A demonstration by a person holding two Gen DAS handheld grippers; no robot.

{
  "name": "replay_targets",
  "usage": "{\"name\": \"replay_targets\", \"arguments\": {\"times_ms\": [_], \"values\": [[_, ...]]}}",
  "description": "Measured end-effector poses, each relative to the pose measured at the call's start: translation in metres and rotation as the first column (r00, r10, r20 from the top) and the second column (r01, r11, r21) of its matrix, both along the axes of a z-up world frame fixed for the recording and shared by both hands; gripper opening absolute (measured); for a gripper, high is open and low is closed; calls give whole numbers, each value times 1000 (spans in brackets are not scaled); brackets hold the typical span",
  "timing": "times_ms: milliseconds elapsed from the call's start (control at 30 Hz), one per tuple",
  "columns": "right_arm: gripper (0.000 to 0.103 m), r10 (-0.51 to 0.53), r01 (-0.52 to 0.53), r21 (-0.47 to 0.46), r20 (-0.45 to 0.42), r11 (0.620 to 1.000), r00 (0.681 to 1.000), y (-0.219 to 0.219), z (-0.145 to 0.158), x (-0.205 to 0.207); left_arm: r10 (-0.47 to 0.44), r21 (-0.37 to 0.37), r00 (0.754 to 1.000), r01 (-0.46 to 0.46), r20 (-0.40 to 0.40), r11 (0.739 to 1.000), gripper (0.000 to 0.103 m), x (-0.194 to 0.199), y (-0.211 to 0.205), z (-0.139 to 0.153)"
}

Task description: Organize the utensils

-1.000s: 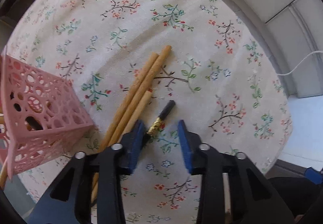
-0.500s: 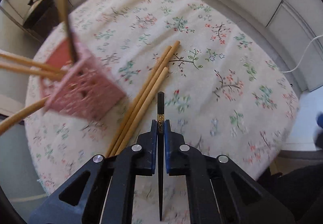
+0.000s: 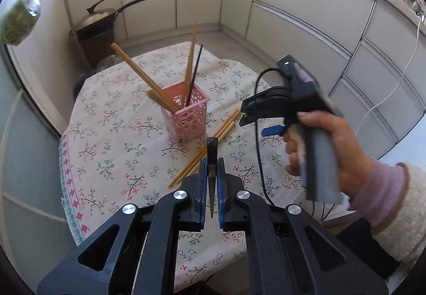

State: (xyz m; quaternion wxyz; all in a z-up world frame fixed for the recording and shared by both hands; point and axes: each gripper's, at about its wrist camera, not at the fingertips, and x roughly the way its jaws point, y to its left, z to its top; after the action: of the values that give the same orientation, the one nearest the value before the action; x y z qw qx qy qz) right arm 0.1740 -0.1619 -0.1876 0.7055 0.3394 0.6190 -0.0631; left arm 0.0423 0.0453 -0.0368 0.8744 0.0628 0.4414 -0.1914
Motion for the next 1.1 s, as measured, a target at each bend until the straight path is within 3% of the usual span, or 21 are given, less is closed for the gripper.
{"name": "replay_targets", "arguments": {"times_ms": [400,633,700,933,1033,1100], "values": [[38,-24,20,-81,-54,997,998,22,-22,29,20,-71,999,-17,45,997,6,-7,34,17],[35,43,-55,-195,-66,979,997,44,-21,38,33,-82,998,-28,57,996,6,-8,37,22],[19,67,-83,-231,-77,970,995,47,-24,30,39,-87,997,-33,63,996,6,-8,39,23],[9,50,-56,-121,-53,991,997,29,-32,1,52,-115,995,-43,82,992,6,-12,44,31],[7,4,-5,-49,-16,999,1000,14,-33,-15,62,-131,994,-49,92,990,6,-14,45,34],[7,-8,10,-50,36,999,999,6,-23,-25,81,-147,991,-65,109,987,6,-15,46,38]]}}
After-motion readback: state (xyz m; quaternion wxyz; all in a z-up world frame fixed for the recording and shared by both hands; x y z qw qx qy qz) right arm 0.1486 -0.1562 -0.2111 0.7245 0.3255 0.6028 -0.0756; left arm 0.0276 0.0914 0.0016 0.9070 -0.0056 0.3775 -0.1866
